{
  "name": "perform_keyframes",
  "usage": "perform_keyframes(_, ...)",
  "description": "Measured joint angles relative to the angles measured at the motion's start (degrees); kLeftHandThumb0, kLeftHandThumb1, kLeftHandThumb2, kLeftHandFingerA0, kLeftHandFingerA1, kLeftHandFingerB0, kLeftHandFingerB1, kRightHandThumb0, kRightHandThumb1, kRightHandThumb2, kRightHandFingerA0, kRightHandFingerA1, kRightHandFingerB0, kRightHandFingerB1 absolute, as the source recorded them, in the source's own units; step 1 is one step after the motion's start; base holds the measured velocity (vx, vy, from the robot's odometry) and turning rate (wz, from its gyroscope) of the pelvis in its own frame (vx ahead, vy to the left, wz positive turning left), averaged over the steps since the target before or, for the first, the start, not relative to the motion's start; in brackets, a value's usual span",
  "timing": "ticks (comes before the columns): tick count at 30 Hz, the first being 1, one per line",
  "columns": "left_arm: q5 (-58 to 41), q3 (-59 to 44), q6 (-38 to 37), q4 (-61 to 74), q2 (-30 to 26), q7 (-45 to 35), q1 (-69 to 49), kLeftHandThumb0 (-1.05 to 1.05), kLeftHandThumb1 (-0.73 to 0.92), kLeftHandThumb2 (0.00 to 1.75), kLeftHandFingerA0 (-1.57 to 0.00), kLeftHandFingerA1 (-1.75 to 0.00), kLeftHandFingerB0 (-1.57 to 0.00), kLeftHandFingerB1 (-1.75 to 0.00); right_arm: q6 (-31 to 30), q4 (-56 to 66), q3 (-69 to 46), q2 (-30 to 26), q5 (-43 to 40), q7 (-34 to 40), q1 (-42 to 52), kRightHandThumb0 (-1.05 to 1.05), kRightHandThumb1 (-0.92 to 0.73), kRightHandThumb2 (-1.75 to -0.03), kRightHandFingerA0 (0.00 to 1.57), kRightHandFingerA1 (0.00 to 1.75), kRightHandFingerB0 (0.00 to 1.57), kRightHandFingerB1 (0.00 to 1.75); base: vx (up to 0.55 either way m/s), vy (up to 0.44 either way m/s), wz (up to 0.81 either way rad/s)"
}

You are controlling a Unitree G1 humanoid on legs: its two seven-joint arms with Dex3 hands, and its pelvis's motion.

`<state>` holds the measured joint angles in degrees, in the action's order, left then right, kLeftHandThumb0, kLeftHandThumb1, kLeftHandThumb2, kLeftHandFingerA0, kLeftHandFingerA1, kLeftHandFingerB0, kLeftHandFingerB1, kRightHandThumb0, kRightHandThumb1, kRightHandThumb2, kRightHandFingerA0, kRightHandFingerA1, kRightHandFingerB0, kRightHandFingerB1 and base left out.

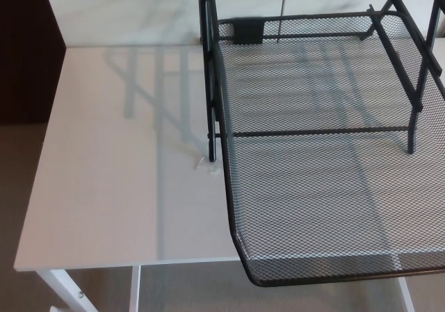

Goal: The robot walk towards a table in front and then pushes a layer of a file tray back to its original position using its right hand

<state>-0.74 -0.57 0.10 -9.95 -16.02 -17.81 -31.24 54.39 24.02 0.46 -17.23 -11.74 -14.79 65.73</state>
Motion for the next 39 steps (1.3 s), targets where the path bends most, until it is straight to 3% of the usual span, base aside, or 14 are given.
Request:
perform_keyframes(7, 0.01, -0.07, 0.00, 0.25, 0.00, 0.01, -0.51, -0.23, 0.64, 0.60, -0.46, -0.43, -0.37, -0.36, 5.63, 3.29, -7.53, 8.74, 3.78, 0.62, -4.65, -0.42, -0.68, -0.60, 0.48, 0.39, 0.44, 0.38, 0.00, 0.000, 0.00)
perform_keyframes(8, 0.02, -0.07, 0.00, 0.29, 0.00, 0.01, -0.59, -0.23, 0.65, 0.60, -0.45, -0.42, -0.36, -0.36, 5.97, 3.52, -8.20, 9.73, 4.51, 0.69, -5.30, -0.48, -0.56, -0.87, 0.41, 0.53, 0.32, 0.48, 0.00, 0.000, 0.00)
perform_keyframes(11, 0.06, -0.05, 0.00, 0.38, 0.01, 0.04, -0.68, -0.23, 0.65, 0.60, -0.45, -0.43, -0.36, -0.36, 6.90, 3.61, -10.74, 13.77, 7.79, 0.86, -8.75, -0.51, -0.54, -0.85, 0.26, 0.46, 0.29, 0.47, 0.00, 0.000, 0.00)
perform_keyframes(12, 0.06, -0.04, 0.00, 0.37, 0.02, 0.04, -0.69, -0.24, 0.65, 0.60, -0.45, -0.42, -0.36, -0.36, 6.93, 3.60, -11.35, 14.56, 8.45, 0.90, -9.63, -0.26, -0.52, -1.02, 0.08, 0.51, 0.08, 0.50, 0.00, 0.000, 0.00)
perform_keyframes(13, 0.06, -0.04, 0.00, 0.37, 0.03, 0.04, -0.68, -0.24, 0.65, 0.60, -0.45, -0.42, -0.36, -0.36, 7.00, 3.60, -12.35, 15.77, 9.55, 0.97, -10.92, -0.26, -0.52, -1.02, 0.08, 0.51, 0.08, 0.50, 0.00, 0.000, 0.00)
perform_keyframes(14, 0.06, -0.04, 0.00, 0.37, 0.03, 0.04, -0.67, -0.25, 0.64, 0.60, -0.46, -0.42, -0.37, -0.36, 7.01, 3.60, -12.94, 16.57, 10.56, 0.99, -12.15, -0.50, -0.67, -0.70, 0.16, 0.35, 0.16, 0.33, 0.00, 0.000, 0.00)
perform_keyframes(15, 0.07, -0.03, 0.00, 0.36, 0.03, 0.05, -0.65, -0.25, 0.63, 0.59, -0.47, -0.42, -0.38, -0.36, 6.97, 3.60, -13.28, 17.11, 11.52, 0.99, -13.42, -0.46, -0.48, -0.85, 0.00, 0.41, 0.00, 0.36, 0.00, 0.000, 0.00)
perform_keyframes(16, 0.07, -0.02, 0.00, 0.36, 0.03, 0.05, -0.63, -0.25, 0.63, 0.59, -0.47, -0.42, -0.38, -0.36, 6.90, 3.59, -13.46, 17.33, 12.23, 0.99, -14.34, -0.53, -0.66, -0.67, 0.08, 0.27, 0.07, 0.22, 0.00, 0.000, 0.00)
perform_keyframes(18, 0.08, -0.02, 0.00, 0.36, 0.04, 0.07, -0.51, -0.24, 0.64, 0.59, -0.47, -0.42, -0.38, -0.36, 6.49, 3.51, -13.88, 17.58, 14.32, 0.99, -16.88, -0.56, -0.51, -0.85, 0.00, 0.26, 0.00, 0.23, 0.00, 0.000, 0.00)
perform_keyframes(22, 0.07, -0.02, 0.00, 0.37, 0.06, 0.07, -0.25, -0.25, 0.62, 0.58, -0.46, -0.42, -0.38, -0.35, 4.94, 3.51, -14.55, 17.65, 18.22, 0.97, -20.98, -0.70, -0.52, -0.78, 0.00, 0.00, 0.00, 0.02, 0.00, 0.000, 0.00)
perform_keyframes(28, 0.10, 0.04, 0.00, 0.43, 0.07, 0.11, 0.19, -0.25, 0.61, 0.58, -0.49, -0.42, -0.40, -0.36, 2.03, 3.51, -14.79, 17.65, 23.66, 0.96, -26.67, -0.67, -0.57, -0.81, 0.00, 0.00, 0.00, 0.03, 0.00, 0.000, 0.00)
perform_keyframes(30, 0.12, 0.06, -0.01, 0.46, 0.07, 0.13, 0.28, -0.25, 0.61, 0.58, -0.49, -0.42, -0.40, -0.36, 0.98, 3.51, -14.81, 17.65, 25.65, 0.96, -28.42, -0.62, -0.71, -0.61, 0.00, 0.00, 0.00, 0.00, 0.00, 0.000, 0.00)
perform_keyframes(31, 0.12, 0.06, -0.01, 0.48, 0.07, 0.14, 0.31, -0.26, 0.61, 0.59, -0.50, -0.42, -0.40, -0.36, 0.58, 3.51, -14.81, 17.65, 26.52, 0.96, -29.08, -0.78, -0.58, -0.83, 0.00, 0.00, 0.00, 0.02, 0.00, 0.000, 0.00)
perform_keyframes(39, 0.31, 0.09, -0.01, 0.60, 0.07, 0.18, 0.55, -0.23, 0.59, 0.57, -0.48, -0.42, -0.40, -0.36, -3.03, 3.51, -14.72, 17.57, 34.26, 0.96, -34.68, -0.80, -0.48, -0.77, 0.00, 0.00, 0.00, 0.00, 0.00, 0.000, 0.00)
